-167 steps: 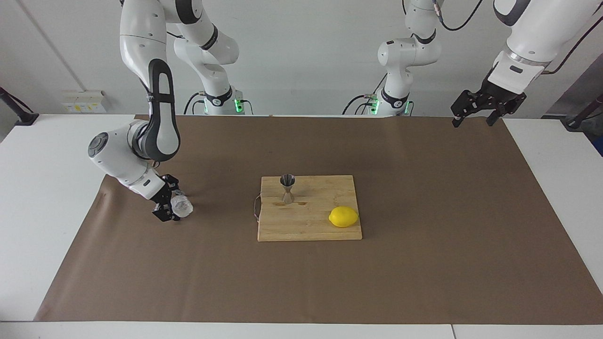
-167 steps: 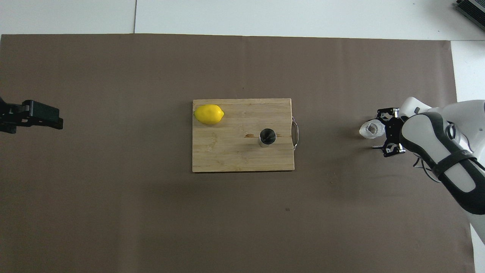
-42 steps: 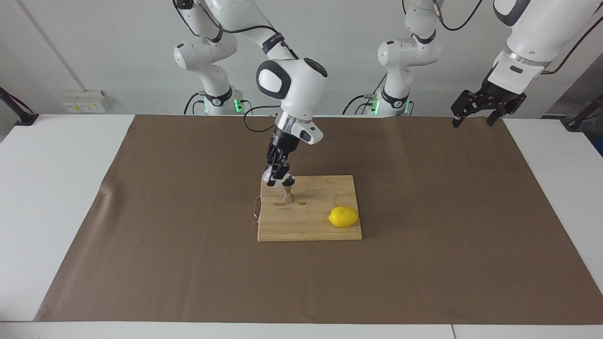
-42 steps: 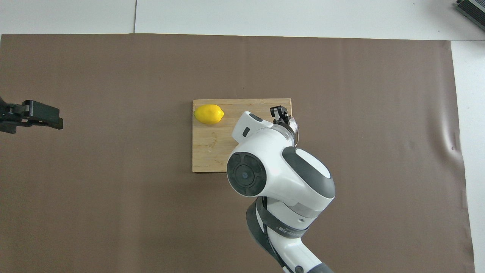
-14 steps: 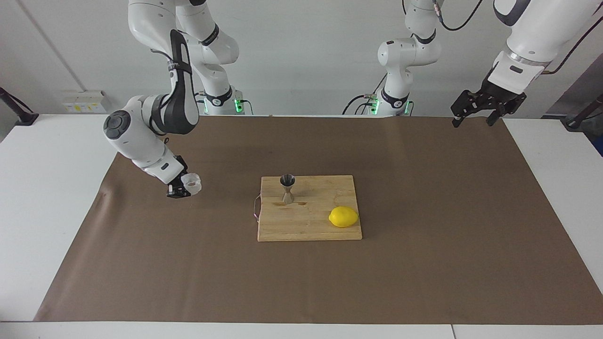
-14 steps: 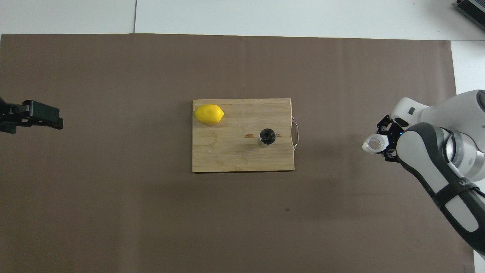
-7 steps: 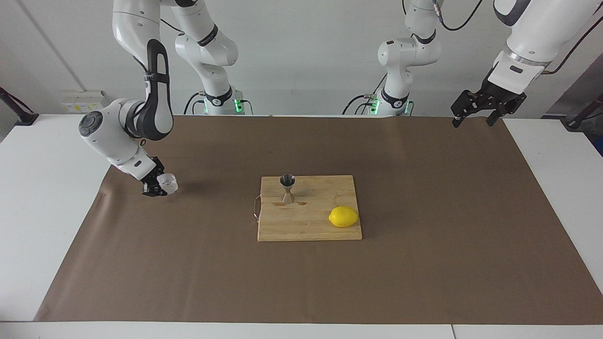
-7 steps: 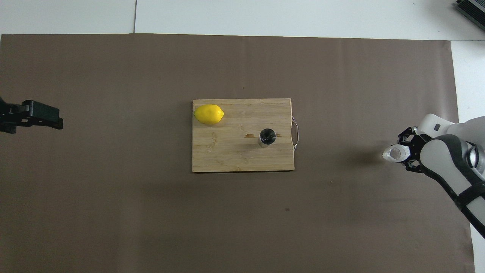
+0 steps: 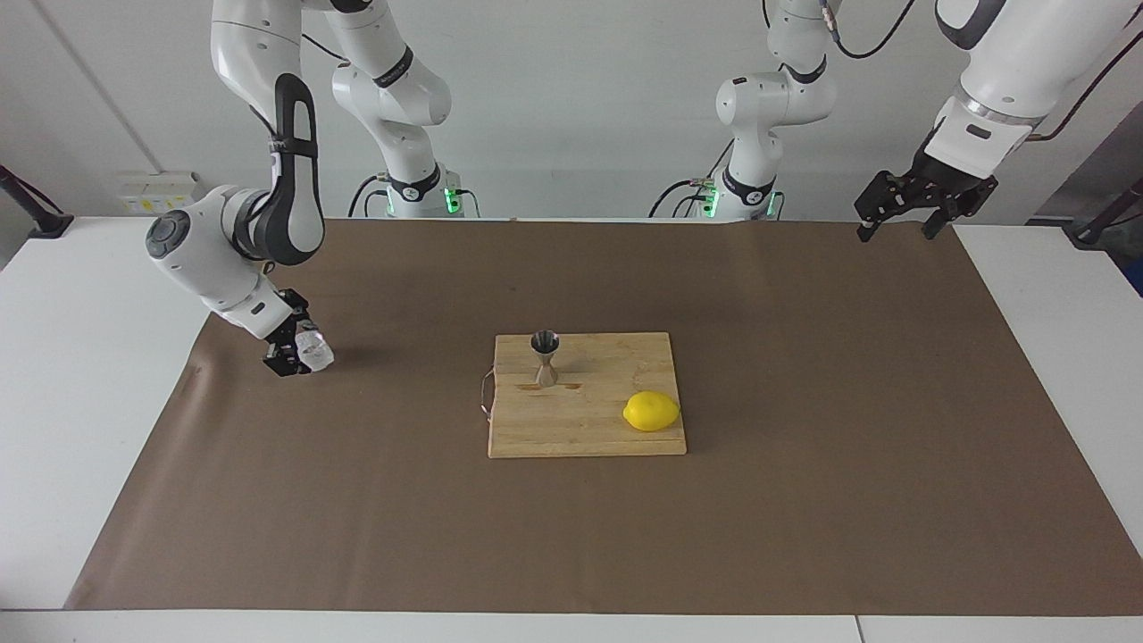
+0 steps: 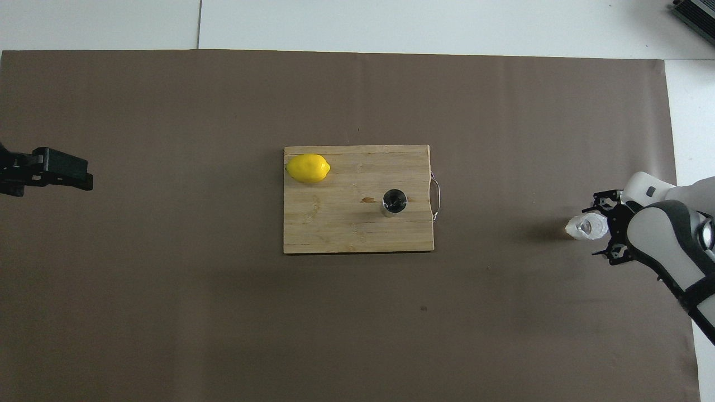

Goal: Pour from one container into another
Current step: 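Lower the clear cup onto the table and open the right gripper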

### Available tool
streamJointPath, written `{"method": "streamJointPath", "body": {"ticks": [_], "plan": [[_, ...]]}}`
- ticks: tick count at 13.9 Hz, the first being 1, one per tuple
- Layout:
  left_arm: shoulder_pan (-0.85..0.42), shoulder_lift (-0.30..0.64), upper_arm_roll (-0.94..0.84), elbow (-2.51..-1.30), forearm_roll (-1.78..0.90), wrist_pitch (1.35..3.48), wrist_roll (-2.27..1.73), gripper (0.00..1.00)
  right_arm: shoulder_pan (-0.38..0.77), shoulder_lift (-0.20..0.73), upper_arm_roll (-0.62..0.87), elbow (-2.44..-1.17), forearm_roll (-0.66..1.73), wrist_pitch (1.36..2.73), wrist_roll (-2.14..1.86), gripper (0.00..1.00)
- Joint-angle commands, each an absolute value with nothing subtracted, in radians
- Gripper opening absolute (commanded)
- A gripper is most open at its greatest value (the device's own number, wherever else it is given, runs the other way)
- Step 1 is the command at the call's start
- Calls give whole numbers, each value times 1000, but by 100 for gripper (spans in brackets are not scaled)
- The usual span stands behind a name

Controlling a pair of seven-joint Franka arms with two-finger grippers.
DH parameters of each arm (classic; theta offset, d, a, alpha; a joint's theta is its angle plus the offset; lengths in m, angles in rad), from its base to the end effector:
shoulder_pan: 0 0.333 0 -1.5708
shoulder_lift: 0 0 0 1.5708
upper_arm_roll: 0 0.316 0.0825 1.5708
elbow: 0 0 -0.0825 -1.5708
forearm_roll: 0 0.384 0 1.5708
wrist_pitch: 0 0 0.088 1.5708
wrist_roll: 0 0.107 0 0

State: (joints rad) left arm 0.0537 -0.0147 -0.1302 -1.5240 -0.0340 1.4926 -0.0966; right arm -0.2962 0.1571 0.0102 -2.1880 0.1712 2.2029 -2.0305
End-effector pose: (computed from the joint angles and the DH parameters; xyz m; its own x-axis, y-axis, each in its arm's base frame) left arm 0.5404 -0.0459 0.6477 0.9997 0.0175 -0.0198 0.0180 -0.9994 0.0302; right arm 0.5153 -0.1455 0.3047 -0.0546 0.9828 0.1763 0.9946 0.0692 -0.0779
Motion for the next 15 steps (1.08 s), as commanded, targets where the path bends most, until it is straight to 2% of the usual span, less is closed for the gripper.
{"method": "streamJointPath", "body": {"ticks": [1, 5, 8, 11, 15], "plan": [[58, -37, -132, -1552, -40, 1506, -106, 100, -315, 54, 21, -2203, 196, 2116, -1953, 100], [60, -37, -132, -1552, -40, 1506, -104, 100, -298, -69, 29, -2181, 187, 2001, -1742, 100], [58, -37, -132, -1552, -40, 1506, -106, 100, -189, -116, 29, -2122, 175, 1902, -1527, 100], [58, -37, -132, -1552, -40, 1506, -106, 100, -66, -123, 31, -1982, 152, 1758, -1216, 100], [58, -37, -132, -1552, -40, 1506, -106, 100, 40, -91, 31, -1798, 110, 1680, -877, 100]]}}
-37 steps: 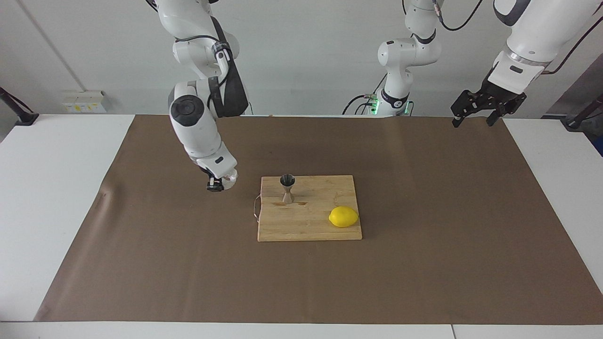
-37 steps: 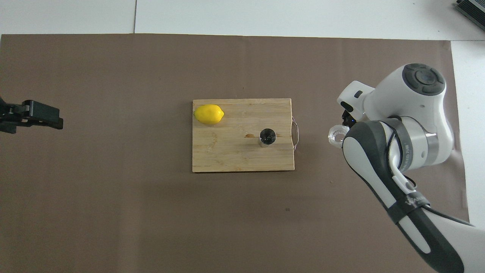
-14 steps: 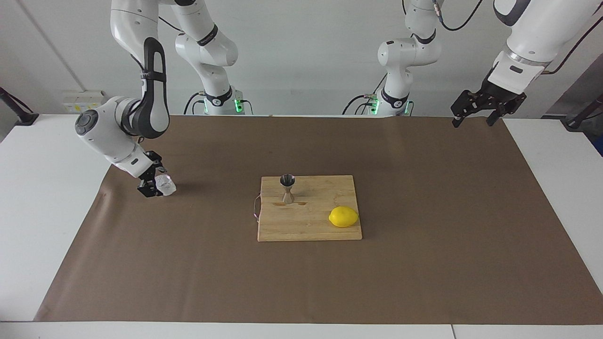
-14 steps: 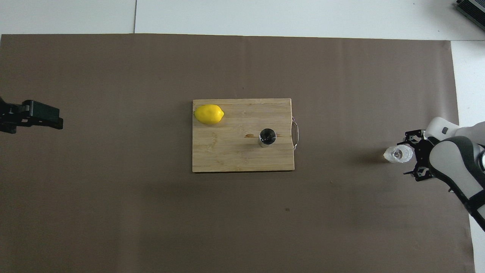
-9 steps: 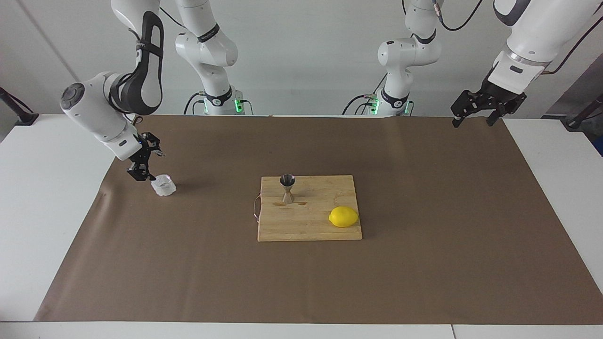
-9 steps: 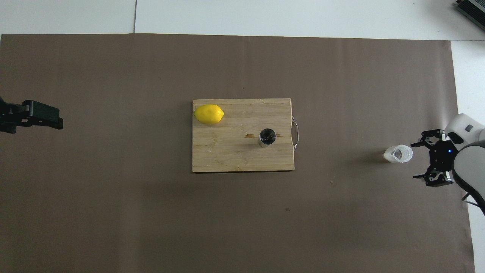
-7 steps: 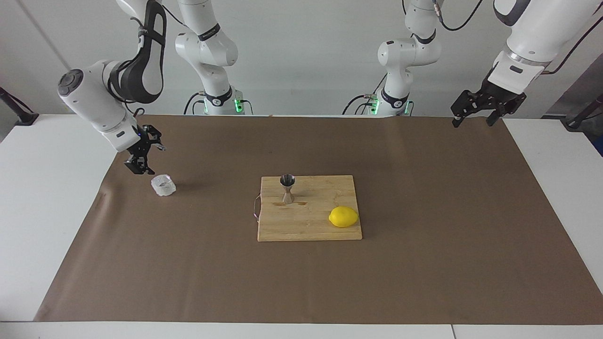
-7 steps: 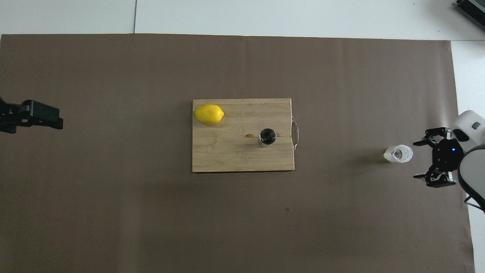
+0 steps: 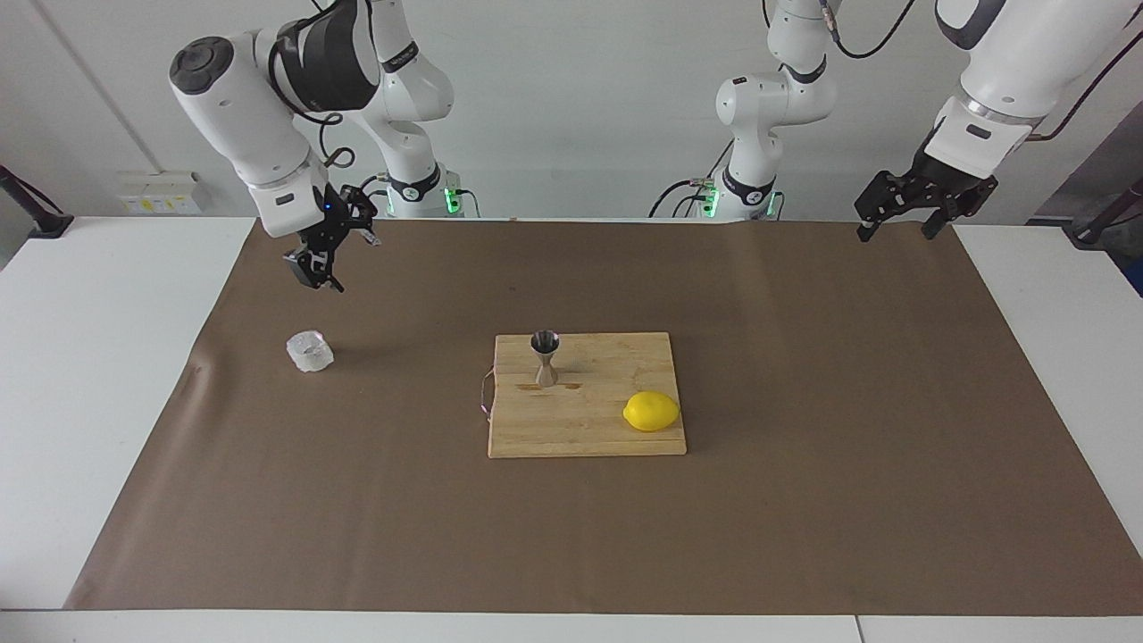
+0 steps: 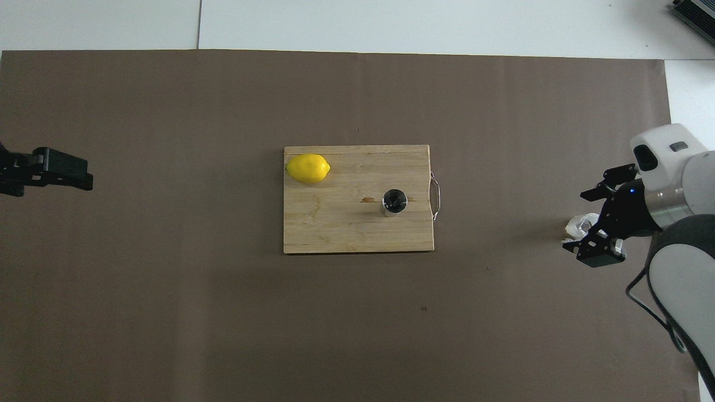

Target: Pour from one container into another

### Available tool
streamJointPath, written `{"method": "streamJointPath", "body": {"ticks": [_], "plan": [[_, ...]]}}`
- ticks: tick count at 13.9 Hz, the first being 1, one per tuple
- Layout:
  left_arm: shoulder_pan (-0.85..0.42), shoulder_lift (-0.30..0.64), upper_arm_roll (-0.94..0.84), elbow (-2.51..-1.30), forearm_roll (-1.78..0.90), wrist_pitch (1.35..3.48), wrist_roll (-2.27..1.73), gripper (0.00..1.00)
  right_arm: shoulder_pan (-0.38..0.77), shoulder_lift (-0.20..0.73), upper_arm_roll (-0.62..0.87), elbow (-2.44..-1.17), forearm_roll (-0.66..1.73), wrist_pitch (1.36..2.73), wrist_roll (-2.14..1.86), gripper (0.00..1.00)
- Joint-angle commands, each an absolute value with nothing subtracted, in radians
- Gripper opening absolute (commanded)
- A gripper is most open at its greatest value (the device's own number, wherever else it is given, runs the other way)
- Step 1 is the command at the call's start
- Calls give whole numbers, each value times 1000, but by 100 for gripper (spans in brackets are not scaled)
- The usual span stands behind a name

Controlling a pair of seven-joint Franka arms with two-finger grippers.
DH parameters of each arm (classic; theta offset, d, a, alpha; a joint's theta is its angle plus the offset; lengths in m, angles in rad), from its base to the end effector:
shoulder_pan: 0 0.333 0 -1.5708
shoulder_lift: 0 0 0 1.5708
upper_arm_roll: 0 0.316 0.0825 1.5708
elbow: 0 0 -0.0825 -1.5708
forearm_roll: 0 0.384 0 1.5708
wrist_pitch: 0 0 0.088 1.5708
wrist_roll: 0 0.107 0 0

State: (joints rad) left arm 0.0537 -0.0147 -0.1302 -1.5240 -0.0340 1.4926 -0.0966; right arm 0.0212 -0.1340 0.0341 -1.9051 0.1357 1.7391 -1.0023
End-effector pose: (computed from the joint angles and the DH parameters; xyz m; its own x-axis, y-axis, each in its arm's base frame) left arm 0.5404 -0.0459 0.6477 0.9997 0.0175 -0.0198 0.0180 -0.9994 0.0302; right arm 0.5155 0.0417 0.5526 0.5145 0.8528 0.0899 0.8567 -0.5066 -0.0972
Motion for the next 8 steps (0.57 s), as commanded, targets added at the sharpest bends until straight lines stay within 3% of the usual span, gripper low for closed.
{"method": "streamJointPath", "body": {"ticks": [1, 4, 8], "plan": [[58, -37, -132, -1552, -40, 1506, -106, 100, 54, -72, 32, -1736, 85, 1678, -811, 100], [60, -37, -132, -1552, -40, 1506, -104, 100, 101, 21, 32, -1524, -20, 1635, -639, 100], [60, -37, -132, -1552, -40, 1506, -106, 100, 109, 12, 34, -1491, -29, 1545, -257, 100]]}}
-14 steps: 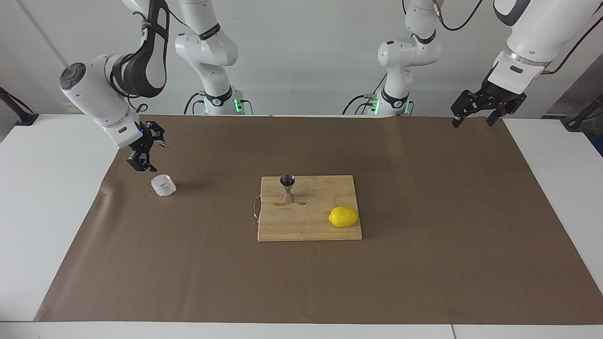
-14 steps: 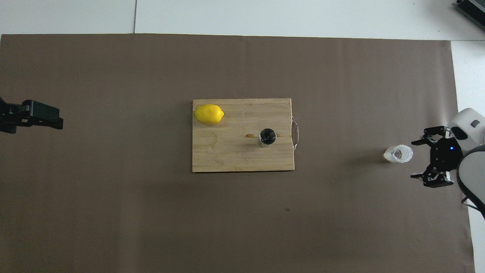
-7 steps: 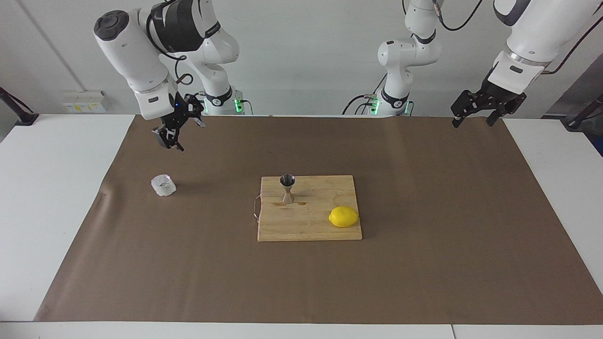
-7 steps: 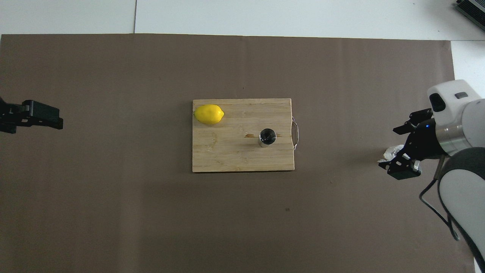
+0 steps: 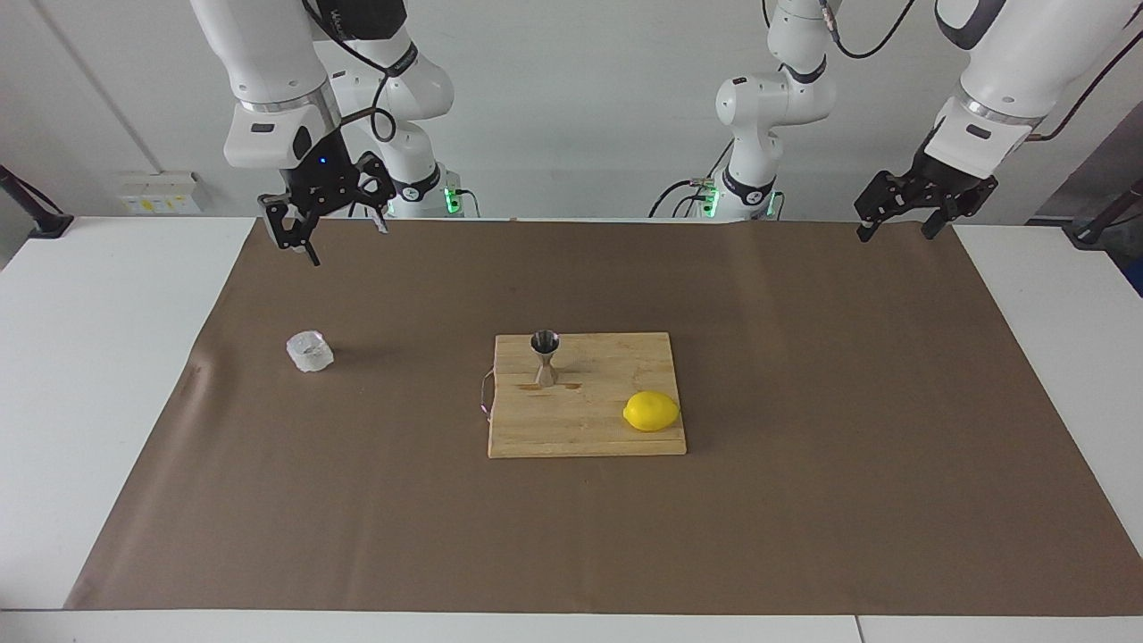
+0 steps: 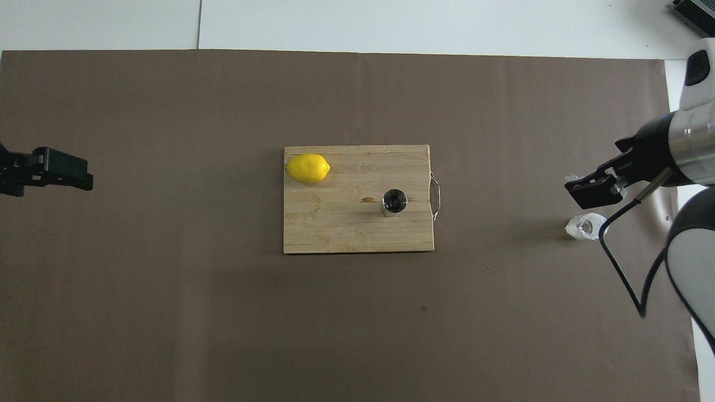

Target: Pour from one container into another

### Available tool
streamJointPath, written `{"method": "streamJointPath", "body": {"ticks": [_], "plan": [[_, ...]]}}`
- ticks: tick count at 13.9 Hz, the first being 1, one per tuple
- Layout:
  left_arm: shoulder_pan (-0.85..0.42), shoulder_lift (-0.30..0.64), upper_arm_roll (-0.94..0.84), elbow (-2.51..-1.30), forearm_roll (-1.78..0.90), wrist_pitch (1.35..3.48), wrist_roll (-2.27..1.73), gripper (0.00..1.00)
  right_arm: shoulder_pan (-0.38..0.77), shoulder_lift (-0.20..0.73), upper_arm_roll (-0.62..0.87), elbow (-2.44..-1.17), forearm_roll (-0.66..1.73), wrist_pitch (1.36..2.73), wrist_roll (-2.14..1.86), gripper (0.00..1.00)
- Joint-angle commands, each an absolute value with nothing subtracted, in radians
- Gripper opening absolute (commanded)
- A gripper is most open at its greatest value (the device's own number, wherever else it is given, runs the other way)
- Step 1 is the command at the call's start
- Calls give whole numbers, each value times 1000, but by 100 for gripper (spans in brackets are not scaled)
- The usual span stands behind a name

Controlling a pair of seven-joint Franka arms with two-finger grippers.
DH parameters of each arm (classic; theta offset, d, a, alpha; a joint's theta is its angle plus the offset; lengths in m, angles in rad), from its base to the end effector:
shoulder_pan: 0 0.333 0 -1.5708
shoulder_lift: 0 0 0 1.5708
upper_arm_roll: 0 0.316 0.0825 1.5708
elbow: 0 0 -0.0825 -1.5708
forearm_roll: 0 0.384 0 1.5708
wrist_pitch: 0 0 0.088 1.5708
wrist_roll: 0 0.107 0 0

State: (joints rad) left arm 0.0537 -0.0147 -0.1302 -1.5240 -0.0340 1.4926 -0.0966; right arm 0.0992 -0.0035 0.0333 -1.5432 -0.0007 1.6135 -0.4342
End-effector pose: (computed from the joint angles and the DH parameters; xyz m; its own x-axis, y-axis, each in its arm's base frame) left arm 0.5404 -0.0459 0.6477 0.9997 0.0175 -0.0198 0.0180 -0.9994 0.0302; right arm 0.5534 0.0737 0.6435 0.8412 0.5366 0.0665 0.5357 -0.8438 0.0318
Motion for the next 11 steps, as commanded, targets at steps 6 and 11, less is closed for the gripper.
{"method": "streamJointPath", "body": {"ticks": [6, 11], "plan": [[58, -37, -132, -1552, -40, 1506, -106, 100, 109, -11, 35, -1502, -23, 1442, 175, 100], [60, -37, -132, -1552, -40, 1506, -104, 100, 83, -52, 31, -1575, -21, 1448, 173, 100]]}}
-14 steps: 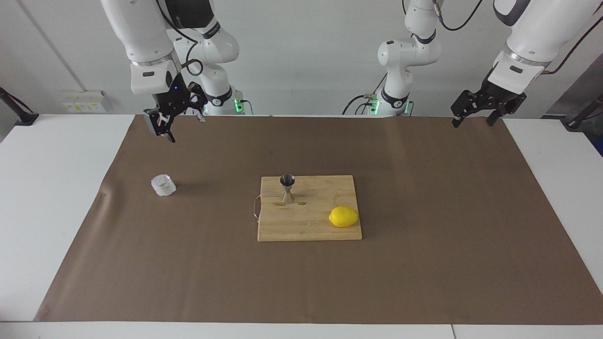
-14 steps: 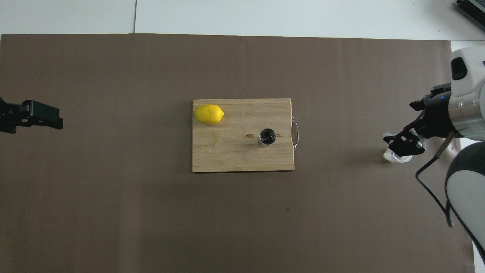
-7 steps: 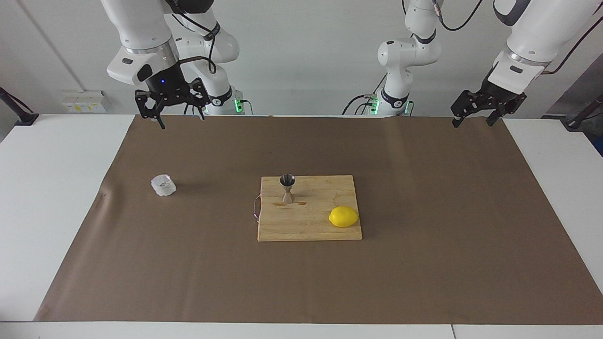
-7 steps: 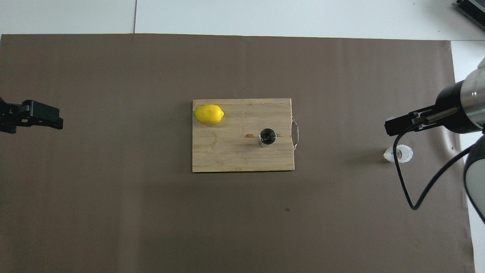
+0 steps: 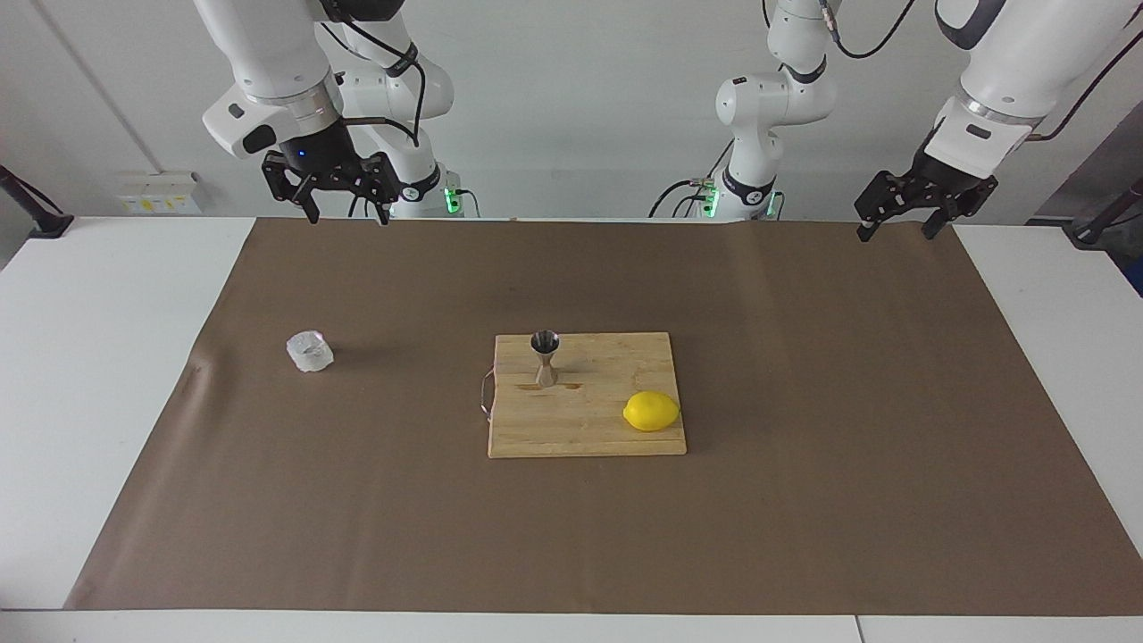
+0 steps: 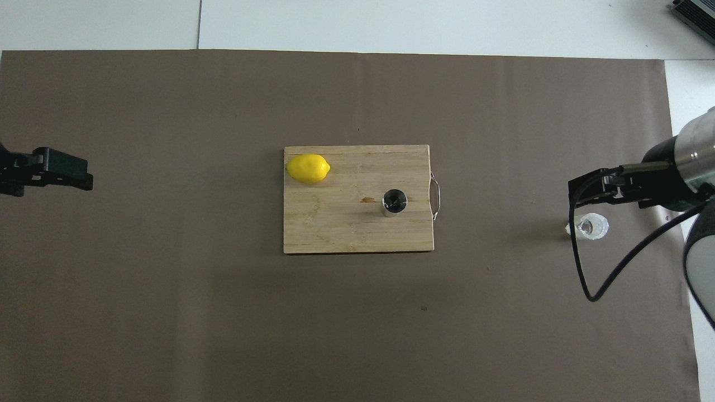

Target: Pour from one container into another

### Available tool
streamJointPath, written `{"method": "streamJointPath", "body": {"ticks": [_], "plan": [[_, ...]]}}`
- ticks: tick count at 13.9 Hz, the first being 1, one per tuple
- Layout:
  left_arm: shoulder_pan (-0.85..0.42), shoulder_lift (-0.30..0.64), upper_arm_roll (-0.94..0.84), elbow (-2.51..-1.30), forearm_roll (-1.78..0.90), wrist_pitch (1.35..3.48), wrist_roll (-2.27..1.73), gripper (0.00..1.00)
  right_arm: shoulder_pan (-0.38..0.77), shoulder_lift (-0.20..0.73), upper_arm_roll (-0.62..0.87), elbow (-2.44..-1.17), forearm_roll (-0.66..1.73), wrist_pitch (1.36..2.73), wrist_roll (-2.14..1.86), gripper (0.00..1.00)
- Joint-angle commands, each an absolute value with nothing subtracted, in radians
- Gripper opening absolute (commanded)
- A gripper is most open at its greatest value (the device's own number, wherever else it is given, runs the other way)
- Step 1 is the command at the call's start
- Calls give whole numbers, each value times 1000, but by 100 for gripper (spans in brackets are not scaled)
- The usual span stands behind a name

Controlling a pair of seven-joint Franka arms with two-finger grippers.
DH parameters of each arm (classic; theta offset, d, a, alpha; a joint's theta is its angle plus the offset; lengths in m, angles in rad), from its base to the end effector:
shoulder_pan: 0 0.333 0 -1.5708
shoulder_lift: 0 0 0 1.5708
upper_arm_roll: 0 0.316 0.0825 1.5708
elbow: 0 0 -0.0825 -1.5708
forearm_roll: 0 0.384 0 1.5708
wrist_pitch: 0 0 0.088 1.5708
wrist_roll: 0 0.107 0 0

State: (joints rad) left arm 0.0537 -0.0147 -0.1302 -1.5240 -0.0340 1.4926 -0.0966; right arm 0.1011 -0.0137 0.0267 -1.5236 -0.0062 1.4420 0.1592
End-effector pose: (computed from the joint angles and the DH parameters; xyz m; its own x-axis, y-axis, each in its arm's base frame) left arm 0.5404 -0.0459 0.6477 0.9997 0.0175 -0.0198 0.0180 -0.9994 0.0302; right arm 0.5327 0.0678 0.6431 0.9973 -0.0325 -0.0660 -0.0314 -0.9994 0.0172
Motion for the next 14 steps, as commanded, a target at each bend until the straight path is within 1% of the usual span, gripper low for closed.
{"method": "streamJointPath", "body": {"ticks": [1, 4, 11, 14], "plan": [[58, -37, -132, -1552, -40, 1506, -104, 100, 81, -51, 29, -1577, -21, 1457, 167, 100], [58, -37, -132, -1552, -40, 1506, -106, 100, 49, -51, 25, -1577, -17, 1457, 164, 100], [58, -37, -132, -1552, -40, 1506, -104, 100, 49, -52, 21, -1574, -15, 1456, 164, 100], [60, -37, -132, -1552, -40, 1506, -104, 100, 37, -51, 20, -1575, -15, 1500, 167, 100]]}}
